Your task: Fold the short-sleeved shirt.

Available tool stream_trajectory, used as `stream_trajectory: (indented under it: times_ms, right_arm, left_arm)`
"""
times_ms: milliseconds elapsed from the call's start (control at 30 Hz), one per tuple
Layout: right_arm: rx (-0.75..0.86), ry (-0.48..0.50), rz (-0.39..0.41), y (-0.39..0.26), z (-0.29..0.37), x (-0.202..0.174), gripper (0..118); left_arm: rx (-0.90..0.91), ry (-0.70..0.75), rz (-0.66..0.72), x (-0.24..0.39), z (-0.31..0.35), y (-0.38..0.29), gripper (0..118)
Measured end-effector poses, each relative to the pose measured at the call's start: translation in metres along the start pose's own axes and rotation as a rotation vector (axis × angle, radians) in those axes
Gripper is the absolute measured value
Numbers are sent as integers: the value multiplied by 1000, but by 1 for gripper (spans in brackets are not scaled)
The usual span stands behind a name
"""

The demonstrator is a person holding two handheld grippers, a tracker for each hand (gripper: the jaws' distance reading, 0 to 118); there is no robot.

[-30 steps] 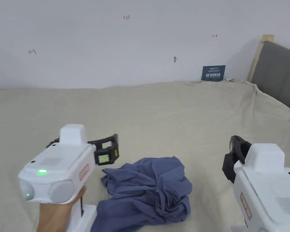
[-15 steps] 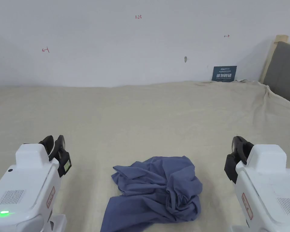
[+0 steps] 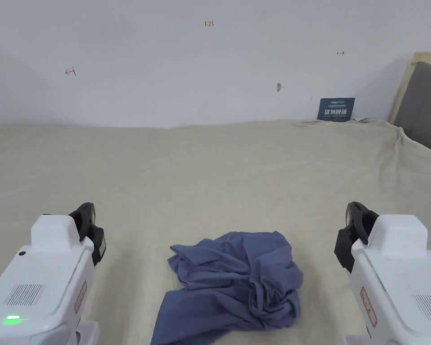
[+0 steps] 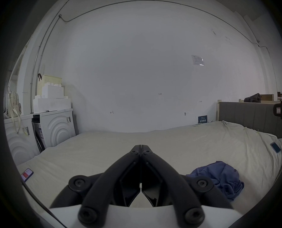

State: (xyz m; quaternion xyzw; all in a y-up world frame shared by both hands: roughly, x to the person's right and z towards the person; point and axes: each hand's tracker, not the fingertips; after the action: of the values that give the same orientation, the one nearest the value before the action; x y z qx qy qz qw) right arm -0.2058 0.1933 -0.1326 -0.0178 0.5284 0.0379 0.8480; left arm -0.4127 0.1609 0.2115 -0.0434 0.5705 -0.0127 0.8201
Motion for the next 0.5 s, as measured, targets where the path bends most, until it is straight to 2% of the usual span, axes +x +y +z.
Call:
stream_trajectory:
  times_ms: [133, 300, 500]
  right_arm:
    - [-3, 2, 2, 0, -1, 0, 0]
    - [-10, 5, 0, -2, -5, 1, 0]
    - [-28, 9, -5, -8, -10, 1, 0]
  left_arm:
    - [-131, -83, 52, 4, -11, 3, 0]
    - [-390, -167, 131, 19, -26, -8, 0]
    - [-686, -239, 158, 47, -37, -42, 0]
